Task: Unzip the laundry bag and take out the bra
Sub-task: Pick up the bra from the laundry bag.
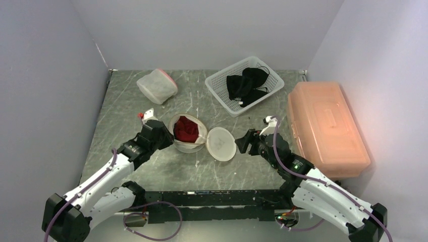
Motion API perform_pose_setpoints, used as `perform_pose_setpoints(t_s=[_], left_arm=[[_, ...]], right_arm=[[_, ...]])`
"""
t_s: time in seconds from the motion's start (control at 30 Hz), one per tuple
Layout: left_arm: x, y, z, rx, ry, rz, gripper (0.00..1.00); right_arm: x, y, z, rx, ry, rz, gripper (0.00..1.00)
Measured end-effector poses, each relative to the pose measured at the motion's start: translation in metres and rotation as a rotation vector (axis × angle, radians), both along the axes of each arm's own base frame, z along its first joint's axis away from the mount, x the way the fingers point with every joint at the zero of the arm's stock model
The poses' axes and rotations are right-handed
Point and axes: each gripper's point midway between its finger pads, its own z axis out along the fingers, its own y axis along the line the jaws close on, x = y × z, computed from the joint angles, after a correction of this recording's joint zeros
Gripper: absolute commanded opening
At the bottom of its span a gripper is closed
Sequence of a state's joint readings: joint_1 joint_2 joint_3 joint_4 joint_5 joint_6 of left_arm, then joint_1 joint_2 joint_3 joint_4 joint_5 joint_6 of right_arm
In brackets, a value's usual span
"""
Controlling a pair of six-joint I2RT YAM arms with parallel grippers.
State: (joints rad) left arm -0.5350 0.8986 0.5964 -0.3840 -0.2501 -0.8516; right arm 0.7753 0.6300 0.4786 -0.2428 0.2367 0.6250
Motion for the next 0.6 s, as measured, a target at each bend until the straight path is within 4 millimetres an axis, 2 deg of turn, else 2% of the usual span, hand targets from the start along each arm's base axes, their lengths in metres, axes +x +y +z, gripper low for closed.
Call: perform_pose_setpoints(t_s=[0.13, 0.2, 0.33, 0.4, 0.5, 0.6], left_arm=[[-0.004, 0.002, 0.001, 0.015, 0.023, -0.001, 0.39], [-0.005, 0.003, 0.005, 0.023, 0.03, -0.003, 0.42], [-0.008, 0.008, 0.017, 0.052, 0.033, -0.008, 0.43], [-0.01, 0.011, 0.025, 0.062, 0.023, -0.009, 0.43], [-0.01, 0.012, 0.042, 0.071, -0.009, -0.032, 0.41], [-0.002, 0.001, 0.063, 0.066, -0.024, -0.08, 0.38]], right_arm=[[0.0, -0.002, 0.003, -0.013, 0.0, -0.003, 0.75], [-0.001, 0.0, 0.012, -0.02, -0.009, 0.015, 0.74], [0.001, 0.024, 0.041, 0.018, -0.047, 0.099, 0.68], [0.003, 0.042, 0.047, 0.039, -0.058, 0.145, 0.67], [0.009, 0.068, 0.039, 0.04, -0.042, 0.2, 0.65], [0.021, 0.094, 0.012, -0.005, 0.011, 0.22, 0.65]])
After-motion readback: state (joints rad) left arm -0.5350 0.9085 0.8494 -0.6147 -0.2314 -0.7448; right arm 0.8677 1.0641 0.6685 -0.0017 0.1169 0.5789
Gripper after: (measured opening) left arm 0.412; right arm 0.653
